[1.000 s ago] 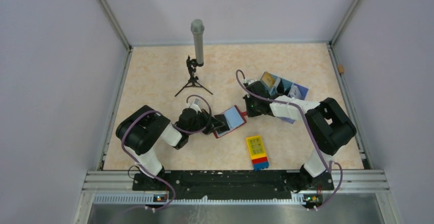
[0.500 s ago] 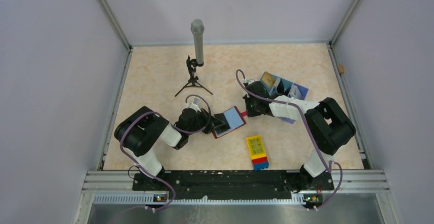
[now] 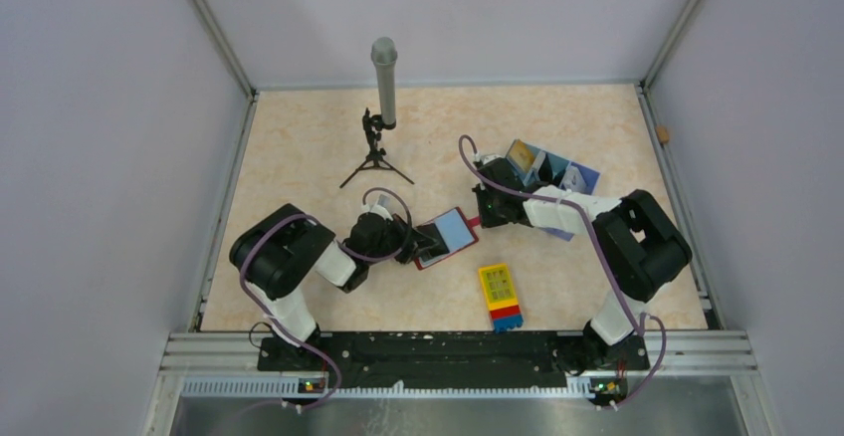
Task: Put the credit cards into the card holder
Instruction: Insert the credit card into the card holder.
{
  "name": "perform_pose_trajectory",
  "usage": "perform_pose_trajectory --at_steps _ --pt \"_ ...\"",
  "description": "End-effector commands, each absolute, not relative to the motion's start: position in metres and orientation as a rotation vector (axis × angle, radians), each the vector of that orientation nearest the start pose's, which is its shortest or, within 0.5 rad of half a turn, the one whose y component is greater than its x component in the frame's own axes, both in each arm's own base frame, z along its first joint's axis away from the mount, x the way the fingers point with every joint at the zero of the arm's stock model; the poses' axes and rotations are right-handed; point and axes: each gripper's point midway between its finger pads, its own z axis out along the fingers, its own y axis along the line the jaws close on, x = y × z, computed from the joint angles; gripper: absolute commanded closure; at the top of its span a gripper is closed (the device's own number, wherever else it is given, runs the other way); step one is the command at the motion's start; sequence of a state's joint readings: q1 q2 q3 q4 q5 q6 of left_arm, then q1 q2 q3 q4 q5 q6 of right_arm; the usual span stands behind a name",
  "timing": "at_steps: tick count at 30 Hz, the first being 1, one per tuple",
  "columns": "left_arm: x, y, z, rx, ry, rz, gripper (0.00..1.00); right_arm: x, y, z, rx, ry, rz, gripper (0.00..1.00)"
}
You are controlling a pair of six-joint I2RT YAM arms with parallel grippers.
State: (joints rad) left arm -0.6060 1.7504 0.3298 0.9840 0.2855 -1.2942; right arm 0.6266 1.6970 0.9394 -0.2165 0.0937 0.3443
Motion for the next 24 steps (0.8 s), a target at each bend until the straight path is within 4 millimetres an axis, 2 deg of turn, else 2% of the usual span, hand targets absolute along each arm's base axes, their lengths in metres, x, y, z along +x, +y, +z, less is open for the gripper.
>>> perform_pose_trajectory --at_steps 1,15,24 --pt "0.2601 -0.2877 0.0382 -0.591 2.212 -1.412 1.0 0.3067 0.2158 0.0131 -0.328 2.577 0.183 1.0" --pt "0.2655 -0.2919 0.0391 -0.595 2.165 -1.435 1.0 0.3048 0.2171 0.0099 -0.337 2.582 0.177 1.0" --pt "0.2683 -0.2954 0.0464 -0.57 2.132 -1.461 1.0 0.3039 0.2174 0.007 -0.341 2.591 0.169 1.0"
